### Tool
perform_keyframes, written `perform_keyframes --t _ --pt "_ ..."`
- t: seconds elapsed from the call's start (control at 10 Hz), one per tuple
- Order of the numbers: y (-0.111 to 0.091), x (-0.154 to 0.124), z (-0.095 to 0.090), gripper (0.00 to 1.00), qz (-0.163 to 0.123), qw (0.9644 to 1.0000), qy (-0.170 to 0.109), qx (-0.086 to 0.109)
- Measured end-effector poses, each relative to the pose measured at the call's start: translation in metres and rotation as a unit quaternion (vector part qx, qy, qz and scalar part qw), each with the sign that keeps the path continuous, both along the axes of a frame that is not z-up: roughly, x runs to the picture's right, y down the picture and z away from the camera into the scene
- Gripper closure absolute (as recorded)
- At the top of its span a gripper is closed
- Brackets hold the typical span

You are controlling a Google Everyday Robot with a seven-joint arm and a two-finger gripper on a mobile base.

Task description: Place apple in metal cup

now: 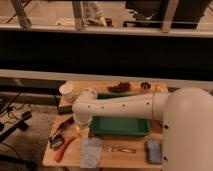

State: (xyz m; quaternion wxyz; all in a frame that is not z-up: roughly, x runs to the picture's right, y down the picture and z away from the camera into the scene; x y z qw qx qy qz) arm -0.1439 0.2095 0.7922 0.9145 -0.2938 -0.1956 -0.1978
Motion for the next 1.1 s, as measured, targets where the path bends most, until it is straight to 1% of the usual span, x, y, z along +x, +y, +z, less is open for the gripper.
perform_keyframes --t 0.5,1.1 --pt "0.0037 0.002 0.0082 0.2 -0.004 1.0 0.002 -0.008" --pt "0.0033 0.0053 0.0101 0.2 0.001 0.9999 -0.007 -0.009"
